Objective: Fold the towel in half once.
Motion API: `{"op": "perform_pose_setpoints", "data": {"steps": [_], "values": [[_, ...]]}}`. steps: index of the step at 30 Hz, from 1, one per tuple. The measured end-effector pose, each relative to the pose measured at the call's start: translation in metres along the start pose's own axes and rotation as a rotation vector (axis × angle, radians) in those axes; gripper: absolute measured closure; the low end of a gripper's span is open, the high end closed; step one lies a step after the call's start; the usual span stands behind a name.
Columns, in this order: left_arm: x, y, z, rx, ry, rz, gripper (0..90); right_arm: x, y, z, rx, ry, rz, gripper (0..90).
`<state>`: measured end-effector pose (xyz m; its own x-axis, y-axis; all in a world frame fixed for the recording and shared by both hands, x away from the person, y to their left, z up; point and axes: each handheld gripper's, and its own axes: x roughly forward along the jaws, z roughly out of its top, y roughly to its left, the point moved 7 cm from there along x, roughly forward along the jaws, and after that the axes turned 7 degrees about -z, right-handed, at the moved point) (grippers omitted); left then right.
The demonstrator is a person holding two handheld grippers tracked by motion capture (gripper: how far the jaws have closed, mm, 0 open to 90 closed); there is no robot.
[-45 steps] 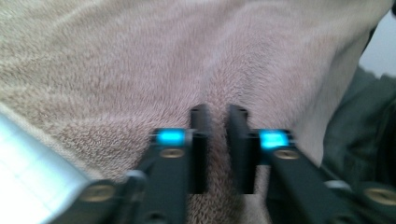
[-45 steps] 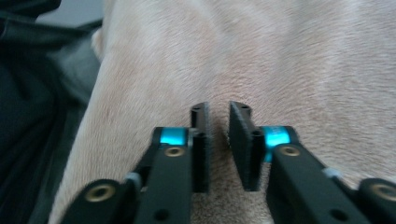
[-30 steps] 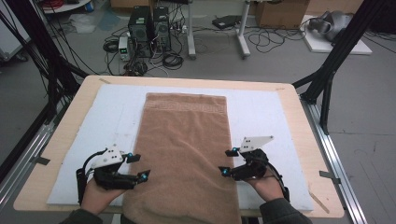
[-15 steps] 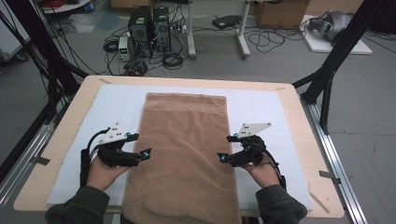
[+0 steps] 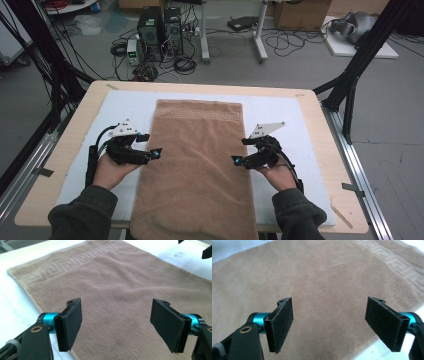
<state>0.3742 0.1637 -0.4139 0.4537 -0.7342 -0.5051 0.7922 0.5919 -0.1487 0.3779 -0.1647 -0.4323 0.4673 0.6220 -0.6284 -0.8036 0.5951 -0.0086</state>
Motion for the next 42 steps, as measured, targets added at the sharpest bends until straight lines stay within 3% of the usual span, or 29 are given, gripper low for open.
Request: {"op": "perform_pose_setpoints", "data": {"steps": [3, 5, 8, 11, 14, 16, 17, 21, 24, 26, 29, 31, 32, 34, 38, 42], "values": [[0.003, 0.015, 0.009, -0.015, -0.001, 0.010, 27.3, 0.005, -0.012, 0.008, -0.004, 0.005, -0.017, 23.7], [0.006, 0.027, 0.015, -0.047, -0.021, 0.011, 28.8, 0.010, -0.023, 0.015, -0.001, 0.013, -0.024, 24.3], [0.019, 0.043, 0.017, -0.103, -0.008, -0.004, 29.7, 0.018, -0.042, 0.025, 0.012, 0.020, -0.038, 25.0], [0.034, 0.057, 0.012, -0.121, -0.006, 0.016, 31.5, 0.027, -0.057, 0.032, 0.048, 0.013, -0.046, 27.3], [0.048, 0.071, 0.001, -0.133, 0.021, 0.046, 33.6, 0.039, -0.073, 0.029, 0.058, 0.043, -0.098, 28.4], [0.059, 0.077, -0.008, -0.171, 0.049, 0.022, 33.7, 0.047, -0.082, 0.022, 0.075, 0.062, -0.121, 28.9], [0.062, 0.079, -0.011, -0.162, 0.068, 0.032, 34.0, 0.051, -0.085, 0.018, 0.085, 0.079, -0.125, 29.4], [0.070, 0.089, -0.018, -0.120, 0.082, 0.085, 42.7, 0.067, -0.091, 0.005, 0.099, 0.113, -0.136, 37.5], [0.073, 0.095, -0.026, -0.133, 0.121, 0.112, 50.9, 0.076, -0.096, -0.002, 0.115, 0.138, -0.165, 42.6], [0.073, 0.097, -0.028, -0.132, 0.133, 0.122, 55.4, 0.081, -0.098, -0.005, 0.124, 0.148, -0.161, 51.0], [0.073, 0.097, -0.028, -0.119, 0.144, 0.148, 68.0, 0.085, -0.096, -0.007, 0.097, 0.155, -0.175, 61.3], [0.073, 0.098, -0.028, -0.111, 0.147, 0.156, 75.5, 0.084, -0.096, -0.007, 0.105, 0.158, -0.152, 71.7], [0.073, 0.098, -0.028, -0.116, 0.144, 0.153, 79.0, 0.083, -0.096, -0.007, 0.125, 0.161, -0.131, 79.5], [0.074, 0.097, -0.028, -0.114, 0.144, 0.146, 83.8, 0.083, -0.097, -0.007, 0.144, 0.158, -0.103, 83.8], [0.070, 0.097, -0.026, -0.117, 0.131, 0.123, 86.2, 0.080, -0.097, -0.006, 0.157, 0.154, -0.092, 85.2], [0.055, 0.093, -0.013, -0.122, 0.055, 0.091, 86.7, 0.064, -0.099, 0.004, 0.138, 0.110, -0.095, 85.4]]}}
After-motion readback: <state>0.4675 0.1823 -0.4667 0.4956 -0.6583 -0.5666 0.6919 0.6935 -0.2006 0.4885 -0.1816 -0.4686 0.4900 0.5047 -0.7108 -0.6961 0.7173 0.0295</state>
